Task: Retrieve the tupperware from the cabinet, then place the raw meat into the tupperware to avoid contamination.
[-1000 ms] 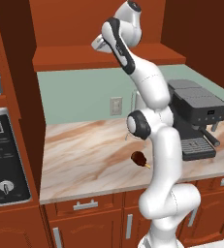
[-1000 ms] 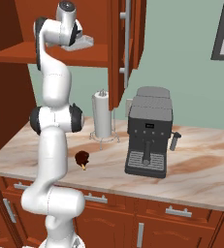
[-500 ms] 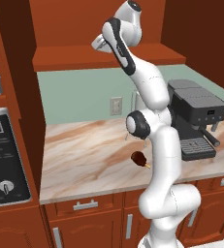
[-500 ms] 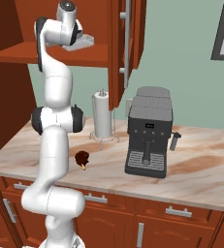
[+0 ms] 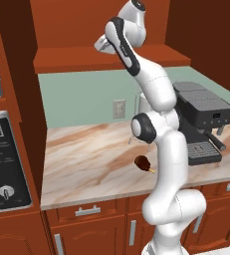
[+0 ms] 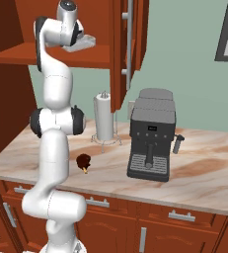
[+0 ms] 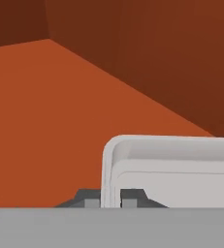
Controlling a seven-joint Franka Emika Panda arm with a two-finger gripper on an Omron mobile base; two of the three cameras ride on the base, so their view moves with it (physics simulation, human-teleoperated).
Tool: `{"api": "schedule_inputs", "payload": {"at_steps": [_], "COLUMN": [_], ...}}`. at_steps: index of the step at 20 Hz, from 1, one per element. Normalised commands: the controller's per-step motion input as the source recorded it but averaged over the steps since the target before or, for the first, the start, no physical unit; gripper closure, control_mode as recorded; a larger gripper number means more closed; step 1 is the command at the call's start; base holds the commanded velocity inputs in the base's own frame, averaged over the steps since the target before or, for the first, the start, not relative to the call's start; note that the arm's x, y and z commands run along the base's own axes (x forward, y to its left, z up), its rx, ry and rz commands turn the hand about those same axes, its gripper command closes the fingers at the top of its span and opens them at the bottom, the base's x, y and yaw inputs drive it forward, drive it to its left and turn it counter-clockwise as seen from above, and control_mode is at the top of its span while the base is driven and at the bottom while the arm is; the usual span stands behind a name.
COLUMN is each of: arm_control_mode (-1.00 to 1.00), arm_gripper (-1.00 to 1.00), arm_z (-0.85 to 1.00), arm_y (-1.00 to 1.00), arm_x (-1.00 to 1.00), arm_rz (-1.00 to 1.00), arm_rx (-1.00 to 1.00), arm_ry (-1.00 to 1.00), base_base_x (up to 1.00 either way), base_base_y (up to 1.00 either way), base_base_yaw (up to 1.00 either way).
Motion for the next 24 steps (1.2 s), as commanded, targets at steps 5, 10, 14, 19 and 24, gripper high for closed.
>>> {"api": "schedule_inputs", "payload": {"at_steps": [5, 10, 14, 19, 24], "arm_control_mode": [-1.00, -1.00, -1.00, -1.00, -1.00], "arm_gripper": [1.00, 1.00, 1.00, 1.00, 1.00], "arm_z": [0.00, -0.09, -0.13, -0.26, -0.39], "arm_y": [0.01, 0.00, 0.00, 0.00, 0.00], "arm_x": [-0.20, -0.32, -0.41, -0.44, -0.41], "arm_rz": [0.00, 0.00, 0.00, 0.00, 0.01], "arm_rx": [0.00, 0.00, 0.00, 0.00, -0.01], "arm_ry": [0.00, 0.00, 0.00, 0.01, 0.00], "base_base_x": [0.00, 0.00, 0.00, 0.00, 0.00], "base_base_y": [0.00, 0.00, 0.00, 0.00, 0.00], "base_base_yaw": [0.00, 0.00, 0.00, 0.00, 0.00]}}
